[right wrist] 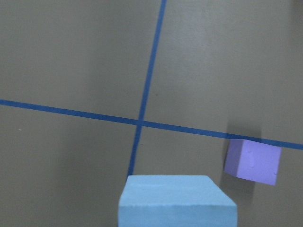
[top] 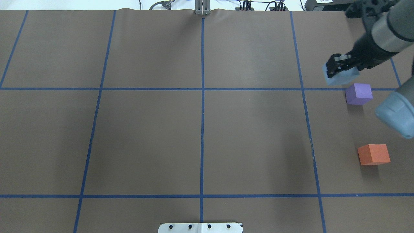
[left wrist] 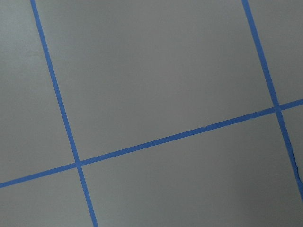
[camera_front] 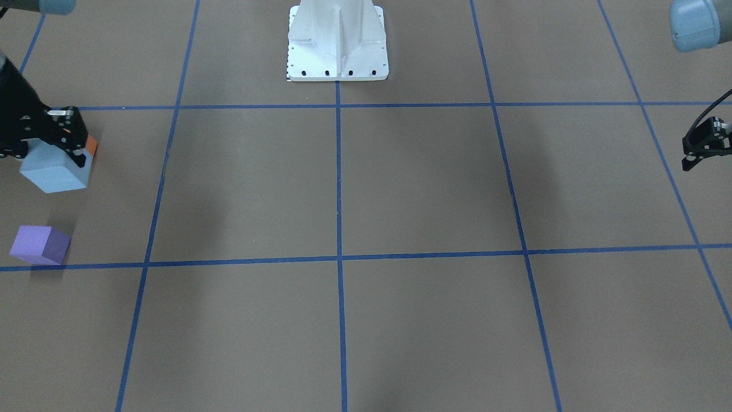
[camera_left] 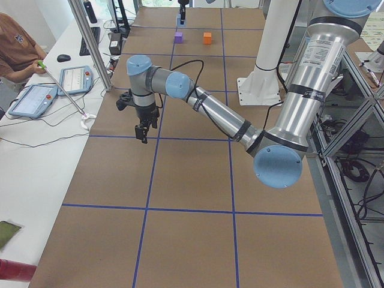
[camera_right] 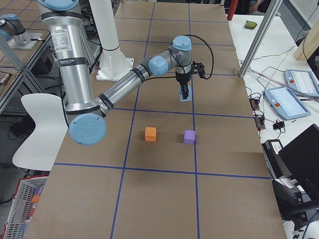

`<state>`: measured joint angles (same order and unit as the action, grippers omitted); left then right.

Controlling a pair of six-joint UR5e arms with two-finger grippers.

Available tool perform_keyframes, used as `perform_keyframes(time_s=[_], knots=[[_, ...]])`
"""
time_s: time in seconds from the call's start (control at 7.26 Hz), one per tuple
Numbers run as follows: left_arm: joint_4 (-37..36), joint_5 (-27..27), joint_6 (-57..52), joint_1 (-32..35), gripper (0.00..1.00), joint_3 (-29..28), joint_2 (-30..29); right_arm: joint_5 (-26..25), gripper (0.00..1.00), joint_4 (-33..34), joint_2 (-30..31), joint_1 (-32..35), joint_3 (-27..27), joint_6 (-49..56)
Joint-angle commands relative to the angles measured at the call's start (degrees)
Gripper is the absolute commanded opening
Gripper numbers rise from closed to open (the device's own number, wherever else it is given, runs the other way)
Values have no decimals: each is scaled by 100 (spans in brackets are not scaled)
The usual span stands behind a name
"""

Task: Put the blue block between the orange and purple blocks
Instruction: 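Carry the light blue cube with the right gripper toward the purple cube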

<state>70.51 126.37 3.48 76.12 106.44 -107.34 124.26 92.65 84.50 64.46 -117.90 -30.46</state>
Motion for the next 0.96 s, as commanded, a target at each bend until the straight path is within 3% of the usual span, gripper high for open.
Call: perform_keyframes(time_s=[0.0,0.14,0.41,0.83], knots=[[59,10,12,-1,100,-62,11,431,0,-1793,786,242,991,120],[59,10,12,-1,100,-53,11,441,0,-2107,805,242,1311,102],[68,10,12,-1,100,-62,11,467,0,-2049,822,172,1427,41],[68,10,12,-9,100,-88,11,371,0,-2040,963,-442,1559,-267]])
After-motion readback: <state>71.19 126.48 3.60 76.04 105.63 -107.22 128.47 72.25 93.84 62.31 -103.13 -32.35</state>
